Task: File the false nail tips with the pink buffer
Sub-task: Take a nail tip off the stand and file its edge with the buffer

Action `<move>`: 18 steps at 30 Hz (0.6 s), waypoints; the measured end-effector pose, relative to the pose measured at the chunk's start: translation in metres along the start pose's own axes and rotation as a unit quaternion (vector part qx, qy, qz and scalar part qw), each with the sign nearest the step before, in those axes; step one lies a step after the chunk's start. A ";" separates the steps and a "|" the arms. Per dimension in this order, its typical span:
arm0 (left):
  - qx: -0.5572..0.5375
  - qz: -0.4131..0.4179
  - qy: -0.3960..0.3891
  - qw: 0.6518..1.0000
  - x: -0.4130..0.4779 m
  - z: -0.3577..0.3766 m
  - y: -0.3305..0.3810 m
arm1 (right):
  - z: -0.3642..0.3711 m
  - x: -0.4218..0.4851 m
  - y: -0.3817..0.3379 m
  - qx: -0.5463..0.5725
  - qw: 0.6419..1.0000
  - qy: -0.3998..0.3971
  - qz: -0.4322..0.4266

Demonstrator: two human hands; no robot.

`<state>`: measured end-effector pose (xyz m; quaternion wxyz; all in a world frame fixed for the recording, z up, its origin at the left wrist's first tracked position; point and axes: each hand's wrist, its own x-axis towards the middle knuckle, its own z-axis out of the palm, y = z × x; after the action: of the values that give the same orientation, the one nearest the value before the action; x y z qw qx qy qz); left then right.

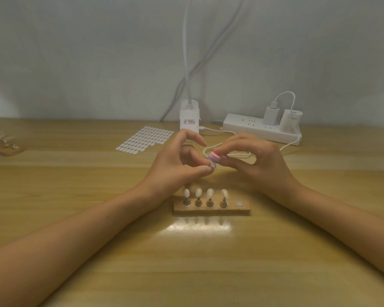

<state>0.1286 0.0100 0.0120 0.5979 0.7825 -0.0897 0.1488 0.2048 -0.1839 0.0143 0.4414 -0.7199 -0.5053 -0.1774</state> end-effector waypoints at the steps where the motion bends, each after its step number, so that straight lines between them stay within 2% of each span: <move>1: -0.006 0.001 -0.002 1.000 0.000 0.000 0.000 | 0.000 0.000 -0.001 -0.001 1.000 0.002 -0.004; 4: 0.009 0.018 -0.005 1.000 0.000 0.001 0.001 | 0.003 0.000 -0.003 -0.035 0.996 -0.016 -0.076; 7: 0.006 0.019 0.001 1.000 0.000 0.000 0.000 | 0.002 0.001 0.000 -0.021 0.999 0.006 -0.027; 11: 0.005 0.020 -0.004 1.000 0.000 0.000 -0.002 | 0.002 -0.001 0.000 -0.073 0.993 -0.011 -0.092; 14: 0.005 0.020 -0.001 1.000 0.000 0.000 -0.003 | 0.000 -0.001 -0.001 -0.065 0.996 0.013 -0.064; 17: -0.001 0.021 -0.009 1.000 0.000 -0.001 -0.002 | 0.005 -0.002 -0.002 -0.093 0.989 -0.018 -0.114; 18: -0.004 0.017 -0.006 1.000 0.000 -0.001 -0.002 | 0.004 -0.002 -0.002 -0.089 0.991 -0.014 -0.101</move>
<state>0.1295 0.0113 0.0110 0.5976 0.7795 -0.1074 0.1539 0.2016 -0.1814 0.0117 0.3485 -0.7038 -0.5639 -0.2555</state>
